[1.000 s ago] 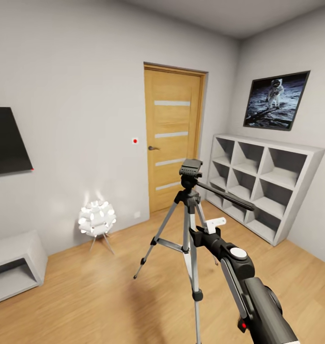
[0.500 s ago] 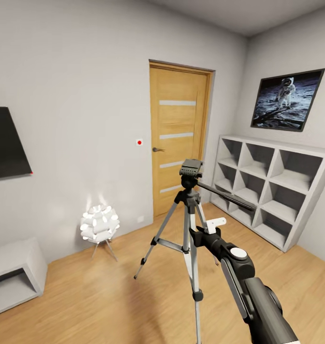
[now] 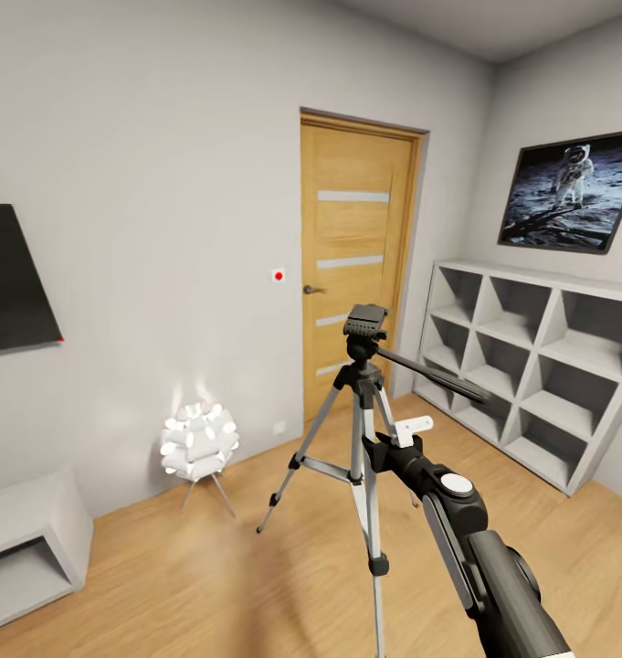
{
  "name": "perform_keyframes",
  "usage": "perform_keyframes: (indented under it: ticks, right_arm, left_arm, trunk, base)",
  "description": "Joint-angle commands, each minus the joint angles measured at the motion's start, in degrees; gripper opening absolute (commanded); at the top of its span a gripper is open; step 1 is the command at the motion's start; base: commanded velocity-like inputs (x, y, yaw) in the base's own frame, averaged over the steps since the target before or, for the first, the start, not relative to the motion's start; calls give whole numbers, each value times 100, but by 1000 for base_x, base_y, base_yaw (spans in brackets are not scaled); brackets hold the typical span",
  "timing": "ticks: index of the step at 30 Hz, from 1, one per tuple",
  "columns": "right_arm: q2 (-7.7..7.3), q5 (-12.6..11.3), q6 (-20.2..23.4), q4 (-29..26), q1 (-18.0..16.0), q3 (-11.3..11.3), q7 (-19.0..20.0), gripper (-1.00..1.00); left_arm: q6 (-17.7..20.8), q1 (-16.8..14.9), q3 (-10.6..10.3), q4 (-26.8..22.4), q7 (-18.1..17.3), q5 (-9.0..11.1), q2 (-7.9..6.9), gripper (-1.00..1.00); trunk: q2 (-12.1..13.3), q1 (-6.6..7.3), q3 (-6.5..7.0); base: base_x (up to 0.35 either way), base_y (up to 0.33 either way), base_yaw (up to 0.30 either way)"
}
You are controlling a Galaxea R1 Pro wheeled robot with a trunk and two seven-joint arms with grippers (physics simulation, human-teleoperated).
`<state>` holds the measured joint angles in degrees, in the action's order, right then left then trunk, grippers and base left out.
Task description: Attach the digital camera to the camera tripod in the bedroom.
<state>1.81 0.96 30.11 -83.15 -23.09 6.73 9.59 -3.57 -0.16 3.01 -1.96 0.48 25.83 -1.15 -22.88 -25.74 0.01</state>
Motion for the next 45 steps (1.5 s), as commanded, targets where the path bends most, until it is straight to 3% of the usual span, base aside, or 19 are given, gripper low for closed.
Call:
perform_keyframes:
  ticks: [1,19,45]
  right_arm:
    - [3,-1,30,-9,-3,-5,25,-100]
    - [3,3,55,-9,5,-5,32,-100]
    - [3,-10,57,-9,6,-5,34,-100]
  left_arm:
    - [-12,-1,28,3,5,-17,1,100]
    - [-12,-1,33,3,5,-17,1,100]
    - [-12,-1,33,3,6,-13,1,100]
  trunk:
    - [-4,-4,-2]
    - [-4,-4,-2]
    - [-4,-4,-2]
  base:
    - [249,219,0]
    - [113,98,13]
    - [0,0,257]
